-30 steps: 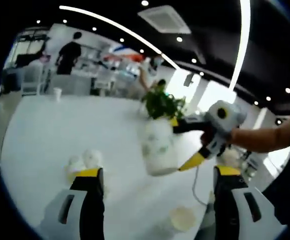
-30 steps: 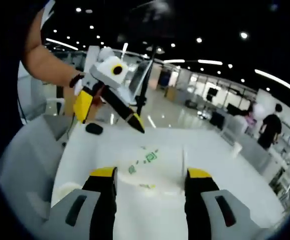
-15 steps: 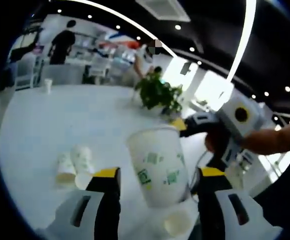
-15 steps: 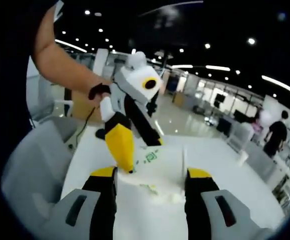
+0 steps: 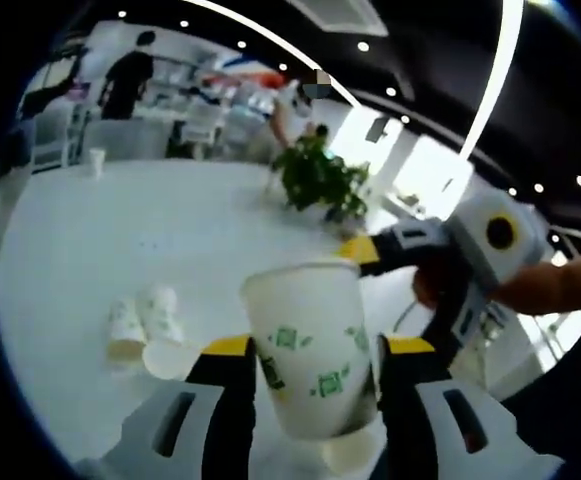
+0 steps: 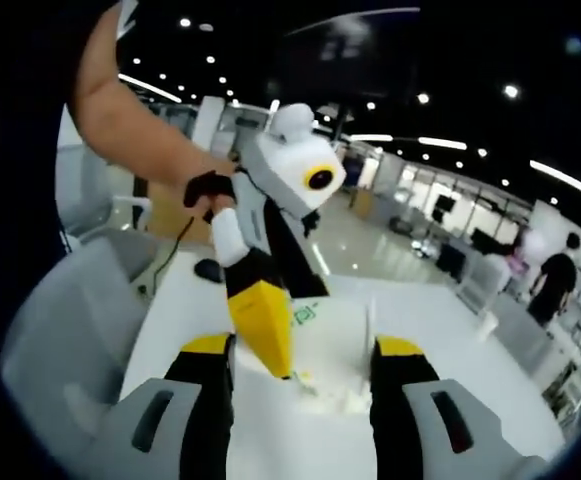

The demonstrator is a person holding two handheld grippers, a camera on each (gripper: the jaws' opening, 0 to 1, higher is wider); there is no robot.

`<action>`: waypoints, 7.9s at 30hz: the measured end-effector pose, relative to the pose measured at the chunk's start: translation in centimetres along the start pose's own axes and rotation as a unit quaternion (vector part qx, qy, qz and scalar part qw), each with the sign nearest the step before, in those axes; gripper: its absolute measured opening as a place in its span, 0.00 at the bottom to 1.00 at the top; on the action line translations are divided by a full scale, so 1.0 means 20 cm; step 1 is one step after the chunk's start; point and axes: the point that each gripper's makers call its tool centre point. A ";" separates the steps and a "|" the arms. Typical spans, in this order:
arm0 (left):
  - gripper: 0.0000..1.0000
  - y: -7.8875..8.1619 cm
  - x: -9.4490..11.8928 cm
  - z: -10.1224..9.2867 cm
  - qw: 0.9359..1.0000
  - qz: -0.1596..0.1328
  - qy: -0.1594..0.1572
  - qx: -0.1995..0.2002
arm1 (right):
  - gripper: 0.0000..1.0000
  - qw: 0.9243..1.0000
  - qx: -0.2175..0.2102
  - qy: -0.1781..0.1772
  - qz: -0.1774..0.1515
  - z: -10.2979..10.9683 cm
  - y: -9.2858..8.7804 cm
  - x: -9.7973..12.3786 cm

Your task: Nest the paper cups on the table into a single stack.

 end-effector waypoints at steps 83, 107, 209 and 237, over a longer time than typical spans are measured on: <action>0.38 0.15 0.07 -0.29 0.972 -0.152 -0.069 -0.164 | 0.54 0.934 -0.323 -0.065 -0.140 -0.09 0.29 0.15; 0.41 0.20 0.09 -0.32 0.969 -0.153 -0.066 -0.184 | 0.43 0.957 -0.249 -0.066 -0.130 -0.09 0.33 0.11; 0.98 -0.24 0.61 0.26 0.974 -0.059 0.106 -0.193 | 0.43 0.962 -0.180 -0.111 -0.174 0.23 0.08 0.23; 0.98 -0.39 0.66 0.23 0.977 -0.029 0.106 -0.185 | 0.43 0.961 -0.190 -0.099 -0.173 0.34 -0.03 0.14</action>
Point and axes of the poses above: the point that each gripper's makers call its tool centre point, and the gripper's own axes: x roughly backward along the fingers, z roughly to its left, y roughly out of its top, and after that the axes turned 5 degrees about -z, right-handed
